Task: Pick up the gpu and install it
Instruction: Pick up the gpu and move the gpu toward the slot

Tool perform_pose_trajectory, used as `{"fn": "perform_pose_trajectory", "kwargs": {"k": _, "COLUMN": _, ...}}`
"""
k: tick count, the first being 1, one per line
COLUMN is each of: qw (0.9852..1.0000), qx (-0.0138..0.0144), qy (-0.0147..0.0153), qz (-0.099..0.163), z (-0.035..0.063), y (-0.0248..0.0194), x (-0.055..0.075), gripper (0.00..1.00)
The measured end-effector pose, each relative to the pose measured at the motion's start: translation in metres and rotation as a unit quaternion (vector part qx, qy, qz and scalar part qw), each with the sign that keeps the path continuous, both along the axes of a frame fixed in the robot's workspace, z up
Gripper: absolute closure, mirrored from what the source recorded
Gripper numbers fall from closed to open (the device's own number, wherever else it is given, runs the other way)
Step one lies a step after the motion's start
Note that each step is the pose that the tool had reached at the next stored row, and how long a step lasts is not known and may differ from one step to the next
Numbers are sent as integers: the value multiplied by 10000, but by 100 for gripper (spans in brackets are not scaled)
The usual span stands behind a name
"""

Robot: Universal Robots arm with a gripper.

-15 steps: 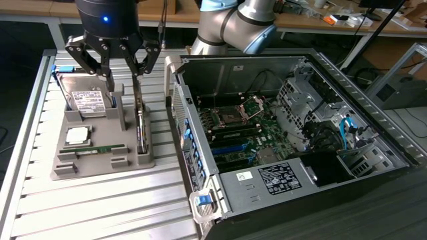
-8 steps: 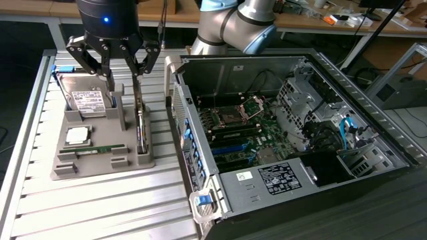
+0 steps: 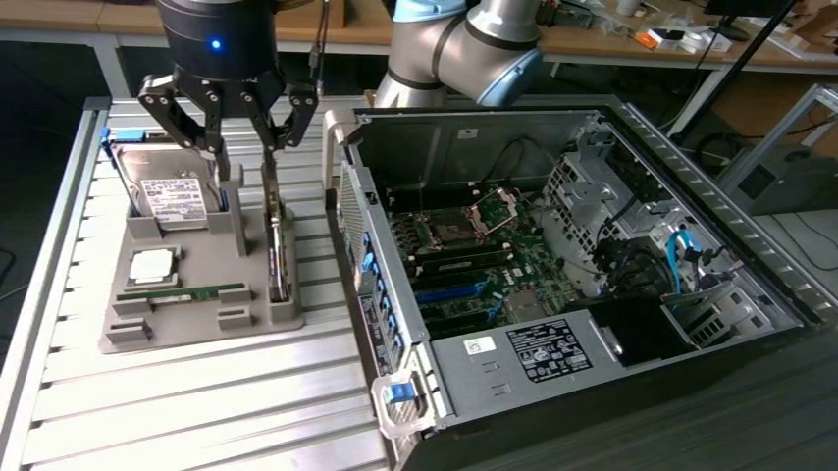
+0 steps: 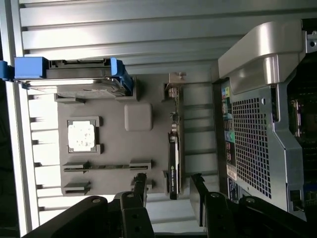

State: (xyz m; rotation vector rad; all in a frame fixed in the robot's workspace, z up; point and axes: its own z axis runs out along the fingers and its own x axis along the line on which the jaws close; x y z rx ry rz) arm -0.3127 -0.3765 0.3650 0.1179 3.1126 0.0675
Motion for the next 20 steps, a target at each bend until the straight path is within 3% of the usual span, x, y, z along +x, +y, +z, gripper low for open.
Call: {"fn": "perform_pose_trajectory", "kwargs": {"k": 20, "qw": 10000, "qx": 1, "qy": 0, "qz": 0, "z": -230, "y": 32, "x": 108, "gripper": 52}}
